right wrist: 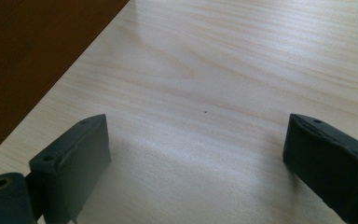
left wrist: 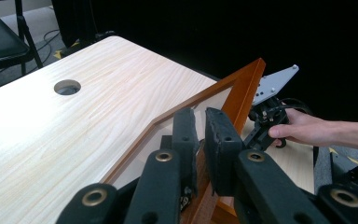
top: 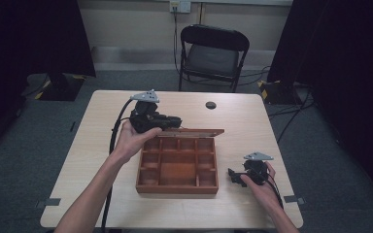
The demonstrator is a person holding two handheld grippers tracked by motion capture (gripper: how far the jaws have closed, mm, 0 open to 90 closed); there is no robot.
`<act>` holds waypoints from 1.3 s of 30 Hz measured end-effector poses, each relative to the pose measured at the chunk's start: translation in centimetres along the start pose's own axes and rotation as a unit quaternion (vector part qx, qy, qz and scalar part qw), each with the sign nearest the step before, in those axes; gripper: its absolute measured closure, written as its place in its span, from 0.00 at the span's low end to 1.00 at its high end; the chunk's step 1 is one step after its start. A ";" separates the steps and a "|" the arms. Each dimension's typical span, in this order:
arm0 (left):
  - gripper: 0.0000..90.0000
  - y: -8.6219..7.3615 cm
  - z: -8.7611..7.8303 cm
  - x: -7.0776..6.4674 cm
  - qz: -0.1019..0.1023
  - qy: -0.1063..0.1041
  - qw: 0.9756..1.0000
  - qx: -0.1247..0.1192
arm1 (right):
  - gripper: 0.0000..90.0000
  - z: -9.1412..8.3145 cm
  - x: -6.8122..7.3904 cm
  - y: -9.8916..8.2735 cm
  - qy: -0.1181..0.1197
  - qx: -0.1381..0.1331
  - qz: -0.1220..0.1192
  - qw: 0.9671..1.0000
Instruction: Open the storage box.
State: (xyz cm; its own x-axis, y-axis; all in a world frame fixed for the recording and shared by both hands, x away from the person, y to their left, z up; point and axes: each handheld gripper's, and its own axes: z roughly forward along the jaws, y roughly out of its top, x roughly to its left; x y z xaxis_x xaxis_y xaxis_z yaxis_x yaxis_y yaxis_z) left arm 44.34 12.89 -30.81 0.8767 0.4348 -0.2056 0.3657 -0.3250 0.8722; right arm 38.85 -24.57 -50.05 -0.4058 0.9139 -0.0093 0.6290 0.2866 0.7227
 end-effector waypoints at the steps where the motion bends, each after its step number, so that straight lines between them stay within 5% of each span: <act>1: 0.92 0.0 0.0 0.0 0.000 0.000 1.000 0.000 | 0.07 0.0 0.0 0.0 0.000 0.000 0.000 1.000; 39: 0.93 0.0 0.0 0.1 0.001 -0.005 1.000 -0.001 | 0.07 0.0 0.0 0.0 0.000 0.001 0.000 1.000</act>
